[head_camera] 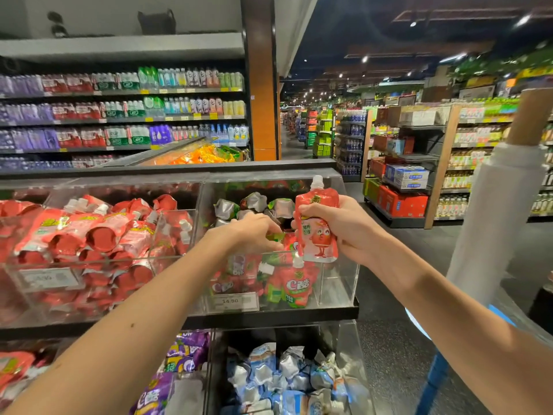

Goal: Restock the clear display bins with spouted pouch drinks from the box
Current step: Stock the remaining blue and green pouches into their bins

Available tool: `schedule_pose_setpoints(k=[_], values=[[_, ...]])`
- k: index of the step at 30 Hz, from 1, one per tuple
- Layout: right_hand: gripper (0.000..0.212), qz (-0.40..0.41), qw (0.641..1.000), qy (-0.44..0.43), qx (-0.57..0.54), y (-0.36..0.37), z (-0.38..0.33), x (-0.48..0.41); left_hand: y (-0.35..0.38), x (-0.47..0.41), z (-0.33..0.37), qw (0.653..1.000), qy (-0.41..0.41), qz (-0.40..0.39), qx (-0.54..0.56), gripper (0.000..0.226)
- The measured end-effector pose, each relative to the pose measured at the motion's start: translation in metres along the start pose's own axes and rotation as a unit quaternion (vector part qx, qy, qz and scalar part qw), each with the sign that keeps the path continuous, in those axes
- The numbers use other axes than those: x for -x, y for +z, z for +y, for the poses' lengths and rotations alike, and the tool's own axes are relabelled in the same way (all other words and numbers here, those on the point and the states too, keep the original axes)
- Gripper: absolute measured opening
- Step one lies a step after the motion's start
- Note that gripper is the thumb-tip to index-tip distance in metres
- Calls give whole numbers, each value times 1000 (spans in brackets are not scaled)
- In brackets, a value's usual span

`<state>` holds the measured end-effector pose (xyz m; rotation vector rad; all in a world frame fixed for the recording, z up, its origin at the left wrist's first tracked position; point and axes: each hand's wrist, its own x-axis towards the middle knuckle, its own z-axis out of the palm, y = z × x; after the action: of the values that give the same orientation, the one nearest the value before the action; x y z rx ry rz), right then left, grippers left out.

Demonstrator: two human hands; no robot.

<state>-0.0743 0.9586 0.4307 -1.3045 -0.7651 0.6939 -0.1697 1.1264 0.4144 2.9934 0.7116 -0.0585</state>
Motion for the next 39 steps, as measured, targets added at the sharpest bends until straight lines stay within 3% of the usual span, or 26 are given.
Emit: schedule_pose_setpoints(k=[2, 4, 6, 8, 11, 16, 19, 23, 27, 31, 36, 39], values=[[17, 4, 1000, 0, -4, 4, 1, 0, -2, 13, -6, 992, 18, 79, 94, 41], [20, 13, 1000, -3, -1, 13, 2, -1, -9, 34, -6, 951, 52, 169, 255, 27], [20, 10, 1000, -16, 2, 28, 2, 0, -17, 60, -6, 879, 83, 167, 438, 26], [18, -4, 999, -35, -15, 50, 4, 3, -17, 85, -10, 845, 102, 119, 510, 42], [13, -21, 998, -45, -49, 91, 16, 13, 6, 121, -23, 846, 108, 142, 502, 62], [23, -119, 991, -54, -29, 175, 41, 34, 34, 193, -74, 785, 41, 267, 557, 61], [26, -175, 981, -88, -2, 241, 55, 55, 41, 253, -111, 749, -50, 353, 558, 58], [47, -282, 951, -116, 39, 323, 80, 94, 51, 333, -151, 672, -239, 495, 497, 38], [38, -343, 911, -209, 97, 379, 96, 130, 64, 395, -179, 623, -343, 513, 480, 19], [27, -314, 901, -256, 154, 425, 102, 130, 61, 426, -213, 616, -316, 487, 533, 18], [33, -278, 906, -256, 189, 479, 121, 93, 61, 432, -287, 669, -228, 430, 562, 26], [35, -258, 917, -247, 181, 525, 130, 68, 53, 427, -352, 673, -200, 421, 573, 21]])
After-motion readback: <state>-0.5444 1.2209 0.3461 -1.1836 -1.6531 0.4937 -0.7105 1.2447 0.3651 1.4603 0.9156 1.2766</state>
